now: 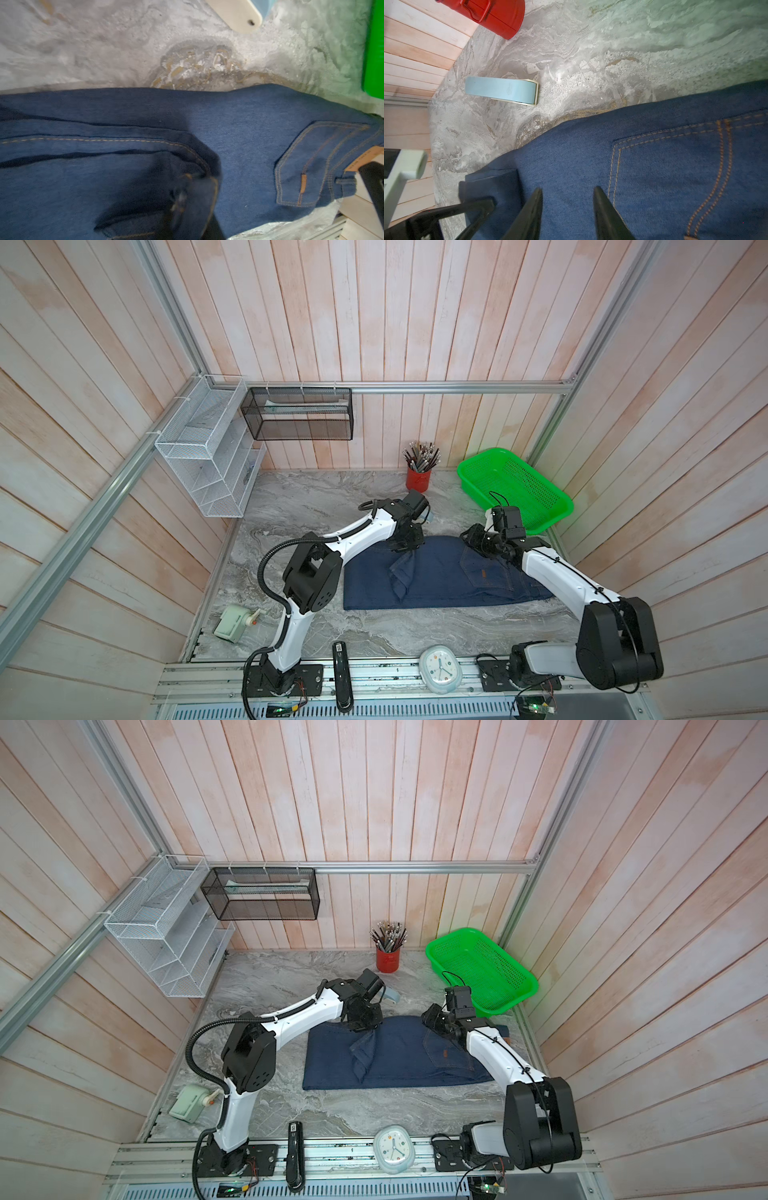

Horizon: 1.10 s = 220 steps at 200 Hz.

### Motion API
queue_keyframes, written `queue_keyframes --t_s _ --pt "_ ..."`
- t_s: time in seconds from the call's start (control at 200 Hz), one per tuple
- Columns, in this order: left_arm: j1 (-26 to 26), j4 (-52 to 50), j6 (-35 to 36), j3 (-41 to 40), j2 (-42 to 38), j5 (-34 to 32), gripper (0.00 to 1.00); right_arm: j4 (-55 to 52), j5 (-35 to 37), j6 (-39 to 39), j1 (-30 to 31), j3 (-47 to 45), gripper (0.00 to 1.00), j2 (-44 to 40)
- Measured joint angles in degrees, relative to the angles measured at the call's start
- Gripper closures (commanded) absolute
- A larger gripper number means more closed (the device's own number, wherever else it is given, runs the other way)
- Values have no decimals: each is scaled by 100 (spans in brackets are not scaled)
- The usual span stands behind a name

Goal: Fold and stack the trousers
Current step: Fold the trousers at the center of the table.

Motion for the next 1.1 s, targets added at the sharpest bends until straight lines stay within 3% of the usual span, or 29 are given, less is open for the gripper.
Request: queue_keyframes --t_s 0.11,0.25,0.44,0.61,0.795,0.94,1.1 --pt "-109 205 46 37 -2 214 32 -46 24 0 -44 0 58 -48" --pt "-190 494 103 -7 -219 358 14 -157 98 -2 -96 22 58 -195" --pt "-55 920 76 -868 -1746 -11 13 -391 227 -28 103 376 57 -332" --pt "745 1261 63 -2232 -3248 -227 13 -428 369 -140 1189 767 59 -33" --pt "1432 1434 133 -3886 -3558 -271 12 -463 363 -170 2149 804 61 732" --pt "1818 1554 330 -4887 -3788 -15 12 -525 367 -157 2271 610 61 966" --pt "2210 1912 538 -5475 -4019 297 12 -540 389 -153 2269 470 65 1095"
